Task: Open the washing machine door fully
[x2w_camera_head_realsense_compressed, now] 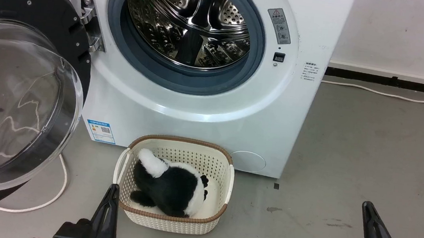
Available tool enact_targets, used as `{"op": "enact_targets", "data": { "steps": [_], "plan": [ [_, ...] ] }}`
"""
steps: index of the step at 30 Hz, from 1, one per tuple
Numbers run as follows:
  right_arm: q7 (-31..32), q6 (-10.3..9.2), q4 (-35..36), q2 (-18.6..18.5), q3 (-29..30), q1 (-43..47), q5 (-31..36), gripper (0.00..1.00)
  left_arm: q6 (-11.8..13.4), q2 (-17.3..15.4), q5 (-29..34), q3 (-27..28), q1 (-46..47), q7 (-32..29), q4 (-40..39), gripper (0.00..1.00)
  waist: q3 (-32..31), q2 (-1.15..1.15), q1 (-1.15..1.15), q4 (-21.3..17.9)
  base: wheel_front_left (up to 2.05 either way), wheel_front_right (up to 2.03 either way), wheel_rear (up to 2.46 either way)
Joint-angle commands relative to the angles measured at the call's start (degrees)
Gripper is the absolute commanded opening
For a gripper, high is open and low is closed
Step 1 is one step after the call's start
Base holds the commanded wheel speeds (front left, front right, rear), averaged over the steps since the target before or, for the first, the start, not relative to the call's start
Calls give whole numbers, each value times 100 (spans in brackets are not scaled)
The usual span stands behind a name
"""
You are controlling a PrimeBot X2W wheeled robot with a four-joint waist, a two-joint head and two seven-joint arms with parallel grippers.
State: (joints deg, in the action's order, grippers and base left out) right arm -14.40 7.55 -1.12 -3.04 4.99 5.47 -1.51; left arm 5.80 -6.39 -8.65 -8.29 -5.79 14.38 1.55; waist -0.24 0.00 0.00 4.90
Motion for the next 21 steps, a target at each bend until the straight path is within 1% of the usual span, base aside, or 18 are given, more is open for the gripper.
{"op": "enact_targets", "data": {
  "steps": [1,21],
  "plan": [
    [26,0,4,1,-13,-20,6,0,-21,8,32,26,22,-29,-6,0,0,0,0,-6,0,0,0],
    [297,-1,25,4,-106,-121,34,0,-128,74,192,180,129,-299,-35,0,5,0,0,-99,0,0,0]
  ]
}}
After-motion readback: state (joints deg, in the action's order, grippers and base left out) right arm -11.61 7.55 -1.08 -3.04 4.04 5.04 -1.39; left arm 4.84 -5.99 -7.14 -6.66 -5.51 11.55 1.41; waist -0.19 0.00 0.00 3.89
